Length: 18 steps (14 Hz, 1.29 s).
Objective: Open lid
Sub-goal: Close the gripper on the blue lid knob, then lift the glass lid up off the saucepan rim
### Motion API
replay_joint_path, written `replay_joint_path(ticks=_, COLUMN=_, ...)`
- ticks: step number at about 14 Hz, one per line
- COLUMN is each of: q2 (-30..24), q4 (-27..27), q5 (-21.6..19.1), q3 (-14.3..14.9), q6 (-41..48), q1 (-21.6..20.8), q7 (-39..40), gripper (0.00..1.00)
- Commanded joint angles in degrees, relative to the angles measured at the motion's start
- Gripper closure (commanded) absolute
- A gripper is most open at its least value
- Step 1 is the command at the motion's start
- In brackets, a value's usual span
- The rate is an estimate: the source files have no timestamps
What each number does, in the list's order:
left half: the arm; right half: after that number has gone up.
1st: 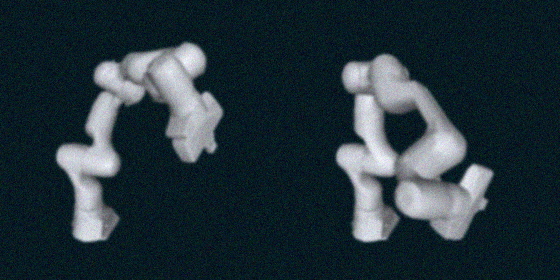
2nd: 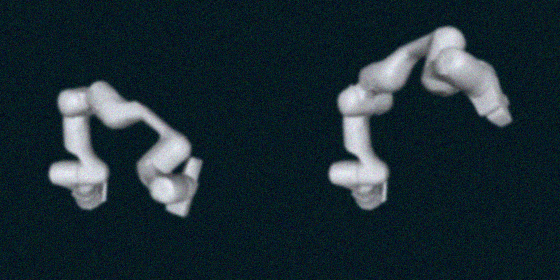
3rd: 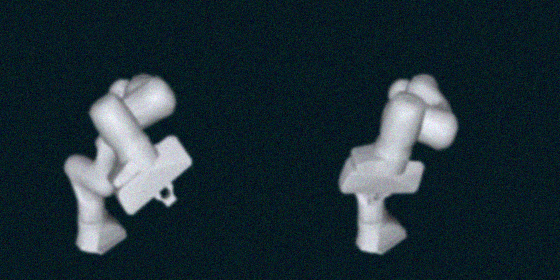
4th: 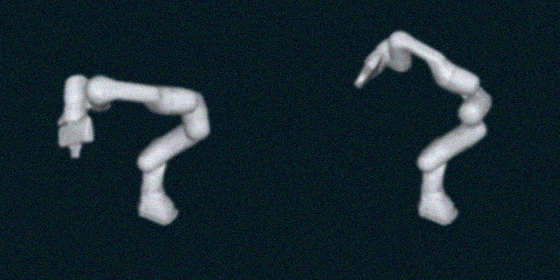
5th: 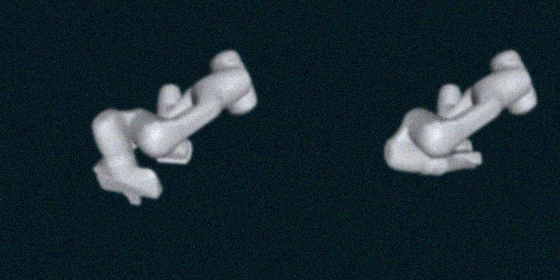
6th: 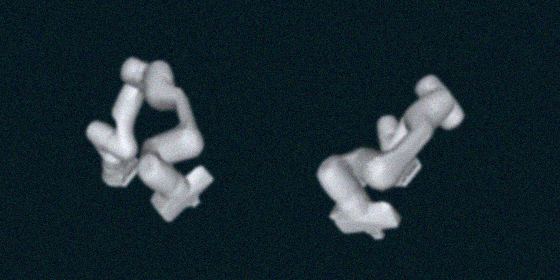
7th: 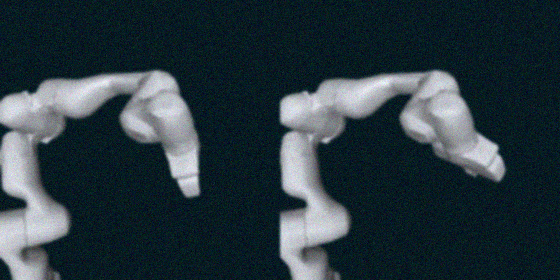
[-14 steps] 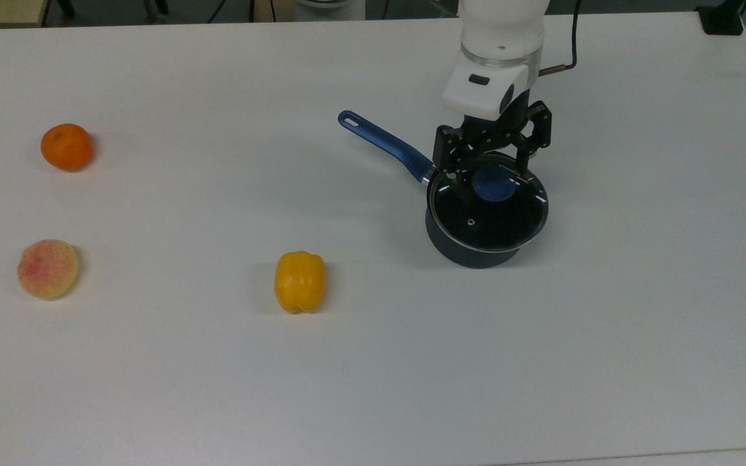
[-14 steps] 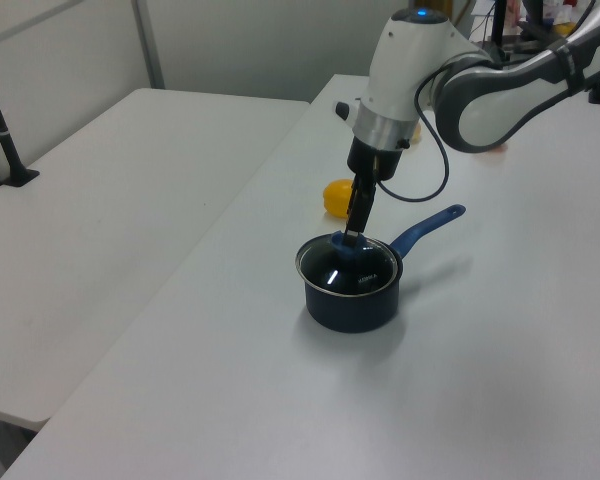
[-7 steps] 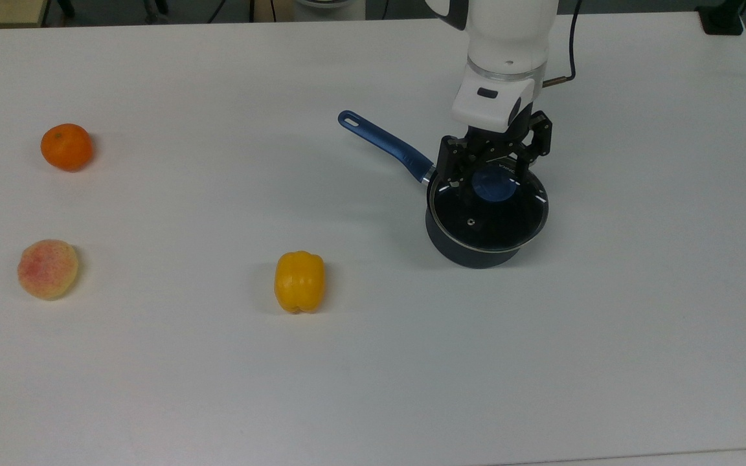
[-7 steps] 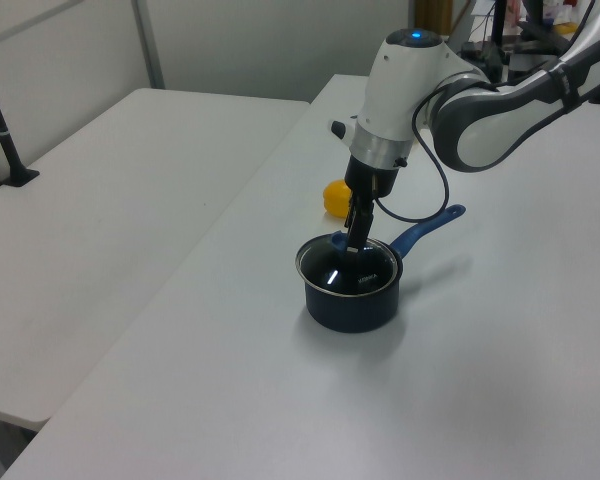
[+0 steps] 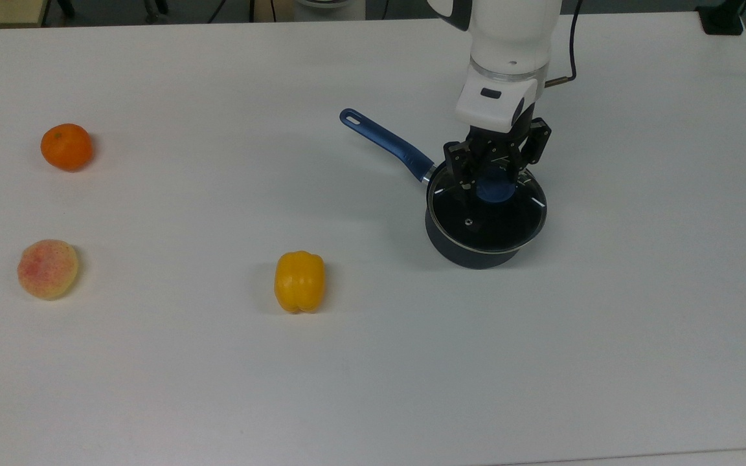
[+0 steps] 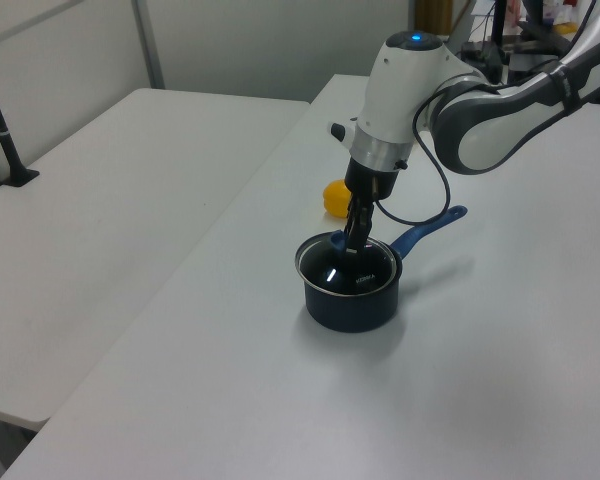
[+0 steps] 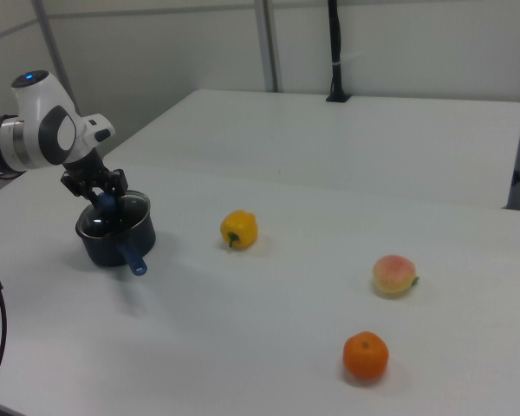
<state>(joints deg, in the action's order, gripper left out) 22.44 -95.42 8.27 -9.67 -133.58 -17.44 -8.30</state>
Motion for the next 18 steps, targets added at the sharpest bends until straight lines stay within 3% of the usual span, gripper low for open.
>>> replay_joint_path(ticks=1, q2=-0.6, q4=-0.6, q5=1.4, q3=-0.3, q6=-1.0, q1=0.1, q7=-1.0, gripper=0.90)
replay_joint_path(ticks=8, q2=-5.6, q4=-0.6, q5=0.9, q3=-0.3, q6=4.7, q1=1.3, q7=-1.0, gripper=0.90)
replay_joint_path(ticks=12, q2=-11.4, q4=-0.7, q5=0.2, q3=-0.4, q6=13.9, q1=3.5, q7=0.6, gripper=0.90)
replay_joint_path(ticks=16, q2=-16.6, q4=-1.0, q5=-0.7, q3=0.4, q6=24.5, q1=5.7, q7=7.6, gripper=0.90)
replay_joint_path(ticks=18, q2=-22.0, q4=-3.4, q5=-6.0, q3=4.4, q6=31.1, q1=7.0, q7=18.5, gripper=0.90)
